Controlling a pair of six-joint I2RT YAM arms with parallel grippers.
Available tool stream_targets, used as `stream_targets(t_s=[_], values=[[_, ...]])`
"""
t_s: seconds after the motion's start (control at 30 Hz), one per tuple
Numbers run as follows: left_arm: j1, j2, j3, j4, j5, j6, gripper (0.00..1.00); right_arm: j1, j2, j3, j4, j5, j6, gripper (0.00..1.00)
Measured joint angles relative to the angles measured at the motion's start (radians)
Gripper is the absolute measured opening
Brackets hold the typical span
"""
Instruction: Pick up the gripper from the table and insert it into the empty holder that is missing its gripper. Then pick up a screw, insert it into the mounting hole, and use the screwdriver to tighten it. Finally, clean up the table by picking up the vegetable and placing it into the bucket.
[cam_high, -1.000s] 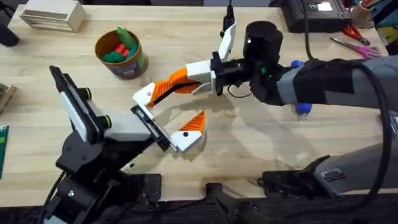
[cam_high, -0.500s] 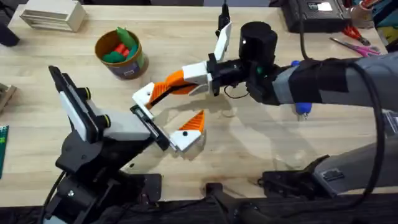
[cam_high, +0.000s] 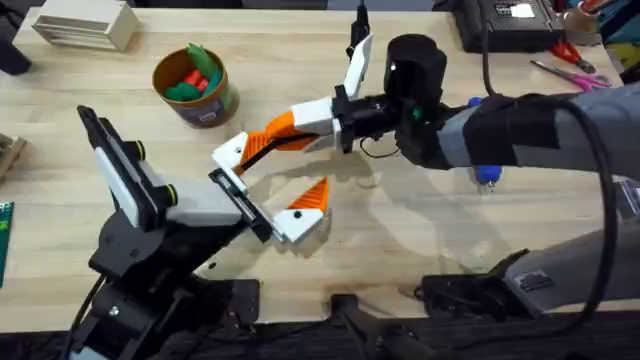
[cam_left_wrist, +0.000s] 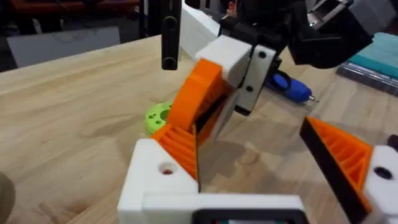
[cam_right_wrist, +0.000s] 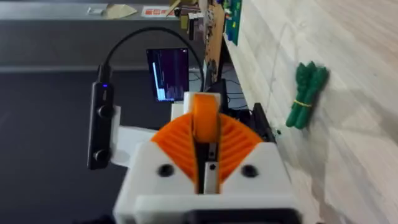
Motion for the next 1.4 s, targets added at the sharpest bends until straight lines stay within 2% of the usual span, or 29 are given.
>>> stream_targets(t_s=[0.1,0.3,0.37,0.4,0.47,0.5,0.53,0.83,1.03,1.13,1.17,1.23,1.4], values=[[-0.001,0.000,0.000,0.001,0.019,0.005,0.987,0.005,0.009,0.000,0.046,-0.019,-0.004,0.248],[-0.004,0.000,0.000,0.001,0.046,0.007,0.987,-0.002,0.009,0.000,0.066,-0.034,-0.006,0.341],[-0.005,0.000,0.000,0.001,0.057,0.007,0.987,-0.010,0.009,0.000,0.069,-0.034,-0.006,0.406],[-0.007,0.000,0.000,0.001,0.060,0.007,0.987,-0.014,0.009,0.000,0.069,-0.034,-0.004,0.463],[-0.009,0.000,0.000,0.001,0.066,0.007,0.987,-0.025,0.009,0.000,0.071,-0.034,-0.006,0.773],[-0.009,0.000,0.000,0.001,0.069,0.007,0.987,-0.030,0.009,0.000,0.072,-0.034,-0.007,0.873],[-0.009,0.000,0.000,0.001,0.076,0.007,0.987,-0.040,0.009,0.000,0.072,-0.033,-0.007,0.909],[-0.009,0.000,0.000,0.001,0.080,0.007,0.986,-0.041,0.009,0.000,0.066,-0.049,-0.038,0.910],[-0.009,0.000,0.000,0.001,0.080,0.007,0.986,-0.042,0.009,0.000,-0.046,-0.079,-0.107,0.910],[-0.009,0.000,0.000,0.001,0.080,0.007,0.986,-0.042,0.009,0.000,-0.062,-0.094,-0.134,0.853],[-0.009,0.000,0.000,0.001,0.080,0.007,0.986,-0.042,0.009,0.000,-0.063,-0.097,-0.138,0.822],[-0.009,0.000,0.000,0.001,0.080,0.007,0.986,-0.042,0.009,0.000,-0.063,-0.102,-0.148,0.697],[-0.009,0.000,0.000,0.001,0.080,0.006,0.986,-0.042,0.009,0.000,-0.063,-0.110,-0.161,0.169]])
